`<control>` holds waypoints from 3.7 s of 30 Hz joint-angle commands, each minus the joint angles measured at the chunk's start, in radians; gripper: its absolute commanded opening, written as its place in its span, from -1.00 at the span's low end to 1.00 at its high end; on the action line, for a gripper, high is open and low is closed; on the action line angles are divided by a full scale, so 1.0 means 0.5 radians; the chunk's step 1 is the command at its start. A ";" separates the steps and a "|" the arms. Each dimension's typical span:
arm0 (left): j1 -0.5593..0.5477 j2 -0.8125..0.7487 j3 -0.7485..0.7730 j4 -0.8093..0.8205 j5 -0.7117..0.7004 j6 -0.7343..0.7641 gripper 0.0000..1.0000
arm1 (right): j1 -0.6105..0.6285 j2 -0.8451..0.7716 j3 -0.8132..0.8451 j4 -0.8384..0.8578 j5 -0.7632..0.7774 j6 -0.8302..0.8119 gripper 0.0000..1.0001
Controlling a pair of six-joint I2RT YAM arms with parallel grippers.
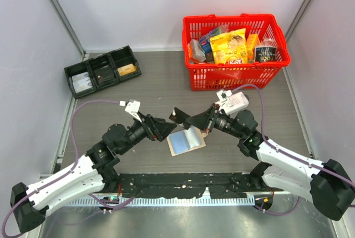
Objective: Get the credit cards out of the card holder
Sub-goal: Place the credit card in the storage box.
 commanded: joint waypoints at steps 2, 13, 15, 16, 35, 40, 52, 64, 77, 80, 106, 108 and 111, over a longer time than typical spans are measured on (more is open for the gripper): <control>0.004 0.126 -0.171 0.757 -0.201 -0.558 0.68 | -0.007 -0.084 -0.146 0.597 0.522 0.580 -0.98; 0.004 0.553 -0.214 1.407 -0.219 -0.706 0.35 | 0.008 0.146 -0.259 1.045 0.519 0.933 -0.99; 0.004 0.614 -0.202 1.478 -0.235 -0.715 0.24 | 0.018 0.165 -0.278 1.088 0.525 0.958 -0.98; 0.004 0.642 -0.193 1.502 -0.235 -0.724 0.17 | 0.021 0.177 -0.290 1.107 0.538 0.964 -0.98; 0.102 0.759 -0.260 1.699 -0.419 -0.813 -1.00 | -0.025 0.116 -0.315 0.908 0.584 0.884 0.16; 0.493 0.529 -0.383 1.463 -0.471 -0.961 -1.00 | -0.126 -0.135 -0.134 0.013 0.636 0.569 0.57; 1.641 0.436 -0.447 1.045 -0.609 -1.282 -1.00 | -0.261 -0.804 0.133 -1.117 1.178 -0.195 0.88; 2.099 2.071 0.334 1.809 -0.609 -1.482 -1.00 | -0.261 -0.940 0.311 -1.440 1.786 -0.748 0.89; 2.105 2.817 1.267 1.334 -0.756 -1.651 -1.00 | -0.274 -0.823 0.330 -1.418 1.958 -0.828 0.89; 2.102 2.854 1.274 1.285 -0.778 -1.703 -1.00 | -0.283 -0.811 0.330 -1.409 1.958 -0.834 0.89; 2.075 2.263 0.878 0.960 -0.524 -1.829 0.99 | -0.295 -0.909 0.529 -1.706 2.044 -0.794 0.89; 2.069 2.057 0.808 0.835 -0.416 -1.762 0.99 | -0.295 -0.930 0.578 -1.789 2.078 -0.791 0.89; 2.056 1.671 0.734 0.525 -0.174 -1.520 0.99 | -0.295 -1.007 0.633 -1.900 2.148 -0.809 0.88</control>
